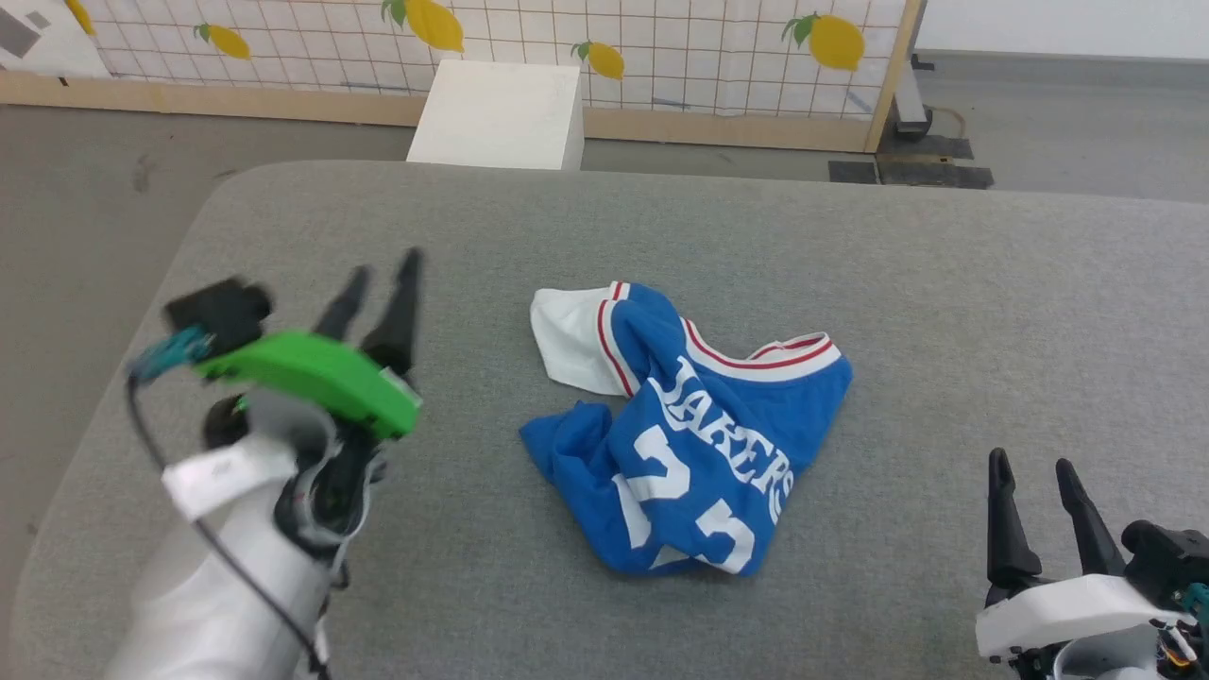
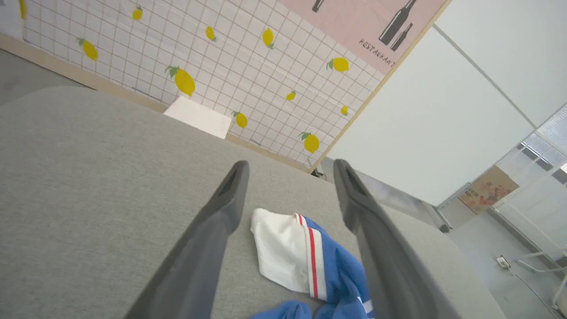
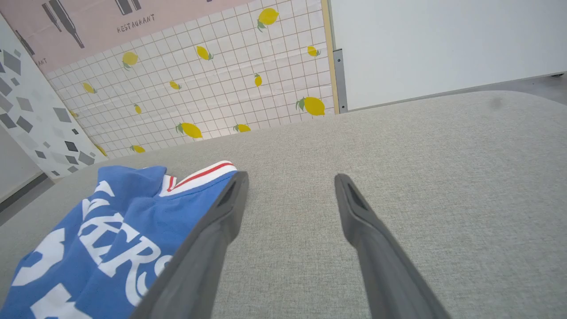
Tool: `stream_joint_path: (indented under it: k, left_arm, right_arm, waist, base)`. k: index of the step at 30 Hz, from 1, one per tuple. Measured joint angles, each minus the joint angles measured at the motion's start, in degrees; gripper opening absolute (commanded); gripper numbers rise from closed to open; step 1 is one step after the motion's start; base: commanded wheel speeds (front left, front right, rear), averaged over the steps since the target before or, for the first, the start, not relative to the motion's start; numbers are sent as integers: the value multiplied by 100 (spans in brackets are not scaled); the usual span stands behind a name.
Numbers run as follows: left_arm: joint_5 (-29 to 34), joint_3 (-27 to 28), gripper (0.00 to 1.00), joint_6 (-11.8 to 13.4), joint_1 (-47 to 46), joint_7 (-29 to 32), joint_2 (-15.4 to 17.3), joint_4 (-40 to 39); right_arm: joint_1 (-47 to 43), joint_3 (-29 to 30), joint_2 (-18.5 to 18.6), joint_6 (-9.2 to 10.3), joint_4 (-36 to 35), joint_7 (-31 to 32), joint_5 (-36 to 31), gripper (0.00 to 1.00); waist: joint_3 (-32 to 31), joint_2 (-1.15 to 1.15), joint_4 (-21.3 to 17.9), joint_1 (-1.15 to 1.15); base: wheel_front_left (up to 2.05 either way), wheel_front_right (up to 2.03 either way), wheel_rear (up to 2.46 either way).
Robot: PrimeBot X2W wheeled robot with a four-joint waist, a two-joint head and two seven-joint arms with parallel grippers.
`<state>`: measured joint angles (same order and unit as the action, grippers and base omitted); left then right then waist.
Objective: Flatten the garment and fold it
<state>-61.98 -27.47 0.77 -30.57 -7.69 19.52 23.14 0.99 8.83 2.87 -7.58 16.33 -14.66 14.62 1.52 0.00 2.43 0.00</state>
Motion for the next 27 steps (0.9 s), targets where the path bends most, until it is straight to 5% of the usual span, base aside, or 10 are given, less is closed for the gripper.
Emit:
stream_joint_path:
  k: [6,11,16,22,27]
  left_arm:
    - [1138,535,100,610,921,-686,240,-512]
    - [2537,1472,100,836,1847,-711,-153,-1544]
    - [2987,1886,100,625,2497,-710,-706,-1798]
    - [3533,2267,100,92,2548,-711,-1279,-1803]
    - [3727,2463,100,-174,2498,-711,-1464,-1790]
  right_arm:
    - [27,-62,-1,0,181,0,-37,100]
    - [257,-166,-2,0,666,275,-11,100]
    - [1088,-333,4,1,960,1151,-140,100]
    - [2306,-599,-5,0,1618,3762,-873,100]
    - [2436,-714,15,1,1638,4240,-1018,100]
  waist:
    - [33,0,86,0]
    - [161,0,159,0]
    - [352,0,226,0]
    - [663,0,521,0]
    - [881,0,749,0]
  base:
    - [0,0,0]
    - [0,0,0]
    - [0,0,0]
    - [0,0,0]
    - [0,0,0]
